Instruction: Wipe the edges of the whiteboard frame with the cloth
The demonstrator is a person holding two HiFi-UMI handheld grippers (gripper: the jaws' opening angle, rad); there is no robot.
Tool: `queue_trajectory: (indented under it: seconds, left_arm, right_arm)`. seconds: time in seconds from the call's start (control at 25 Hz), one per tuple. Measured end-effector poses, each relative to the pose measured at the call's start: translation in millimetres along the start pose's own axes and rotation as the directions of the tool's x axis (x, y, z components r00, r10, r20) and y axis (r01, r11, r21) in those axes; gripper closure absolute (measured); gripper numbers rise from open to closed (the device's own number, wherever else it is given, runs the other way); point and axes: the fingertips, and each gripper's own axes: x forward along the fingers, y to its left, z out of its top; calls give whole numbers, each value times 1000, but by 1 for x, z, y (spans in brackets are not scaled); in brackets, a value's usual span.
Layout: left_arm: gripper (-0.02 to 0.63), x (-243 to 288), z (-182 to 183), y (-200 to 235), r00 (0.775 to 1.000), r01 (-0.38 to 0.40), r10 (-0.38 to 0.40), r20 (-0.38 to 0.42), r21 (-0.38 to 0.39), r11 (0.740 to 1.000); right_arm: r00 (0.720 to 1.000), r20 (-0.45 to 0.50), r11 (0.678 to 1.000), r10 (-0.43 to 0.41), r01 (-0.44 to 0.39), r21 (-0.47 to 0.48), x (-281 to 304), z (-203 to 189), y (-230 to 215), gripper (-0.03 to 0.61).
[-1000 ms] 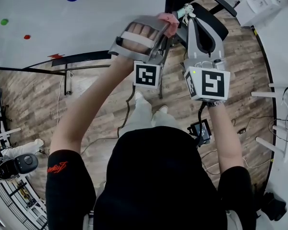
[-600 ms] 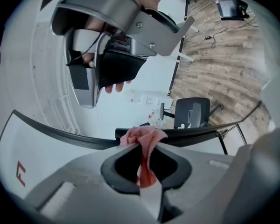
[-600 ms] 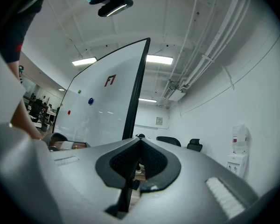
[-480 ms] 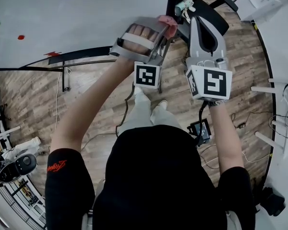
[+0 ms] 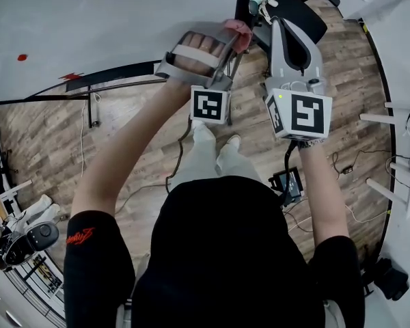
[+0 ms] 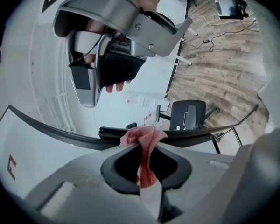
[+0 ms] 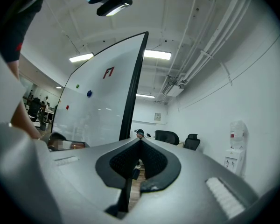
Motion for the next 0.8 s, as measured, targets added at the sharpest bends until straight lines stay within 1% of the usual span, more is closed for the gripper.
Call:
queue_trajectory:
  seconds: [0.28,0.8]
  left_arm:
    - [569,7,1,-18,1000,25,-25,7,-12,1000]
    - [569,16,0,-54,997,76,-76,-2,-9,997]
  right_arm:
    - [999,-31,1000,-6,6,13,3,-19,-5,577]
    - [997,-82,999,-6,10,52,6,-52,-8,577]
